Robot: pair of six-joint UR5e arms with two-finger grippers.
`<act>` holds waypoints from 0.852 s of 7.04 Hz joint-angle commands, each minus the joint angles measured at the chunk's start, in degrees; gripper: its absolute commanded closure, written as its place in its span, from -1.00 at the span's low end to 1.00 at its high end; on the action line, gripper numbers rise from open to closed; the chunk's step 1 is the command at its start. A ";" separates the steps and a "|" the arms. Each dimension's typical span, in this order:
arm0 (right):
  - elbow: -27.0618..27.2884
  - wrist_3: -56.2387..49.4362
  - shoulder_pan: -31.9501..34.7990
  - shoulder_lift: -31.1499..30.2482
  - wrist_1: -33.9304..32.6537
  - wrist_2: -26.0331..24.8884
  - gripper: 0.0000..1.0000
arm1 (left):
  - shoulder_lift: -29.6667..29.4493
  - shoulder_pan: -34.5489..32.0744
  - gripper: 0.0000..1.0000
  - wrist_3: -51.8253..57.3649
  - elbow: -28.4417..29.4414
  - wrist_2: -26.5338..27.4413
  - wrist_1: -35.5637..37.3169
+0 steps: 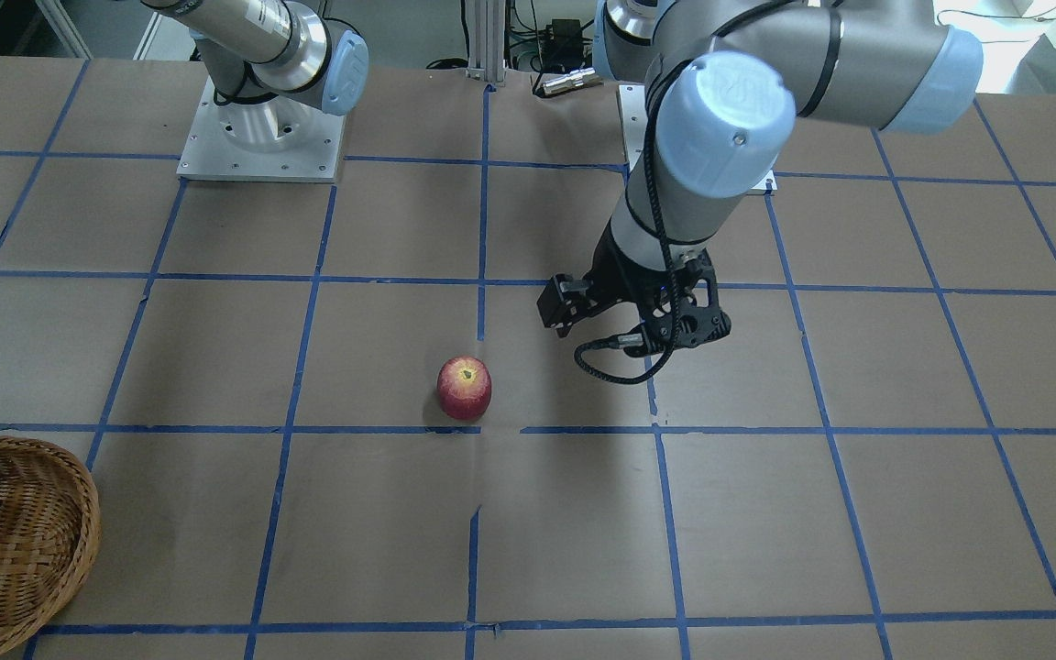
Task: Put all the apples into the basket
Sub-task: 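Raise the left gripper away while right moves back toward the red apple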
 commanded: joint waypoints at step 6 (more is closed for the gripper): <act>-2.73 15.80 24.16 -12.53 28.30 12.61 -1.00 | 14.98 6.23 -1.00 15.46 -7.17 3.02 -3.85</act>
